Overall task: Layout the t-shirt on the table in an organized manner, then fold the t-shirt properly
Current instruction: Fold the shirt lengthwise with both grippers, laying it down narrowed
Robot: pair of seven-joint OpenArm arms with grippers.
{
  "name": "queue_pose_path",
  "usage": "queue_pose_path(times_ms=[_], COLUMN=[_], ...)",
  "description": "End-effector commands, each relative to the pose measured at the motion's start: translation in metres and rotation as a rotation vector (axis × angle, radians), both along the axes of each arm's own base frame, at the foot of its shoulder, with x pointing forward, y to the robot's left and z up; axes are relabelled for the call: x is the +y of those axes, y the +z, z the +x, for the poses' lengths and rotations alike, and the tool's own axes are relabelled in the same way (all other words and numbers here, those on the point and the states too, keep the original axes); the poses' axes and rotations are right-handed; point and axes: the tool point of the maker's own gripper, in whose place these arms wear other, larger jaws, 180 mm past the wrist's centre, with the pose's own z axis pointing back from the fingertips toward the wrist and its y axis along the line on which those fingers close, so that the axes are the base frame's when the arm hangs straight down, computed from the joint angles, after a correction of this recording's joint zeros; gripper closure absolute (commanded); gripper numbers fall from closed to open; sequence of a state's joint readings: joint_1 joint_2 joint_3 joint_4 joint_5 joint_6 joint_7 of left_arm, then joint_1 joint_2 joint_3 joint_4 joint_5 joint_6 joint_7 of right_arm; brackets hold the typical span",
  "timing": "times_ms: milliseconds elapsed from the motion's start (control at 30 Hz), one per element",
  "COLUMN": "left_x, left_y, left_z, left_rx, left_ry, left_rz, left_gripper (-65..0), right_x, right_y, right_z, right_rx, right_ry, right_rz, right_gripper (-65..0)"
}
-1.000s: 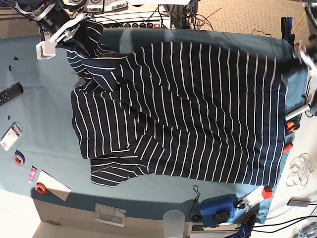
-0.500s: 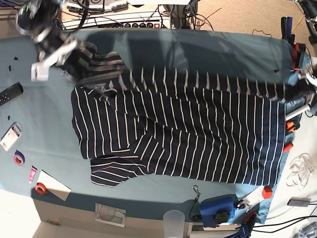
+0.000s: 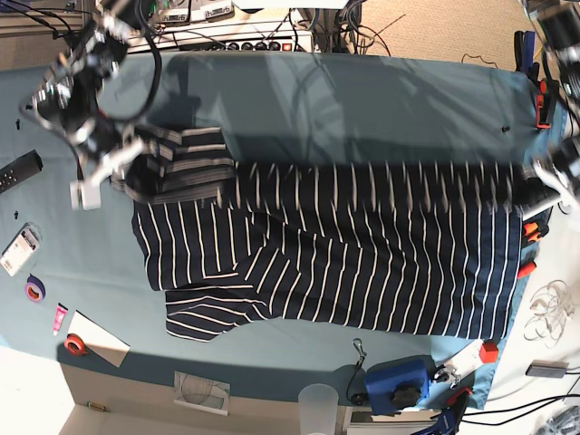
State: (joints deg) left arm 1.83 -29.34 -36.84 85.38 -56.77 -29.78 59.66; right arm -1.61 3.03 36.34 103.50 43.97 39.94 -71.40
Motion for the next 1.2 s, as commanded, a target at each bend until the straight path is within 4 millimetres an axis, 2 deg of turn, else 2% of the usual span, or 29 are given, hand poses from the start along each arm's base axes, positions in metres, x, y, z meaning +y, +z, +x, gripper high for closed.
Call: queue_pose_path(times_ms=[0,67,233,333,400,500,600,767,967,1100,1167], left_x=[0.008,0.011,0.023,0.021,0.015,0.000,0.009,0.012,0.037,0.030,0.025], left_y=[0.018,0.018,0.018,0.020,0.014,-0.001,-0.005,0.006,-0.014,-0.018,-0.014], left_z=[0.009,0.011,0.015,0.018,0.019,0.026,0.038,0.053,0.070,0.081,0.083], left_rx=[-0.054,-0.051,-0.071,-0.088,-0.075,-0.063,-0.069,-0.114,-0.086,-0.127,-0.143], left_ry=[0.005,0.010,0.054,0.054,0.032,-0.015,0.076,0.091,0.176,0.112,0.082], left_rz=[0.026,0.049,0.106,0.105,0.129,0.205,0.282,0.319,0.275,0.228,0.226], left_gripper=[0.0,0.0,0.0,0.0,0.0,0.0,0.0,0.0,0.0,-0.4,-12.8], right_x=[-0.005,-0.008,-0.005,-0.008,-0.014,-0.020,-0.022,-0.032,-0.022,-0.010,-0.007], right_y=[0.023,0.024,0.009,0.011,0.016,0.020,0.022,0.016,0.003,-0.003,-0.002], right_z=[0.017,0.032,0.067,0.082,0.089,0.095,0.098,0.102,0.112,0.113,0.114], right_rx=[-0.091,-0.093,-0.049,-0.062,-0.078,-0.087,-0.096,-0.113,-0.129,-0.109,-0.114], right_ry=[-0.005,0.000,0.028,0.015,-0.002,-0.019,-0.028,-0.065,-0.046,-0.004,0.005], right_rz=[-0.018,-0.046,-0.005,0.010,-0.021,-0.064,-0.078,-0.113,-0.127,-0.154,-0.154], right_gripper=[0.0,0.0,0.0,0.0,0.0,0.0,0.0,0.0,0.0,0.0,-2.1])
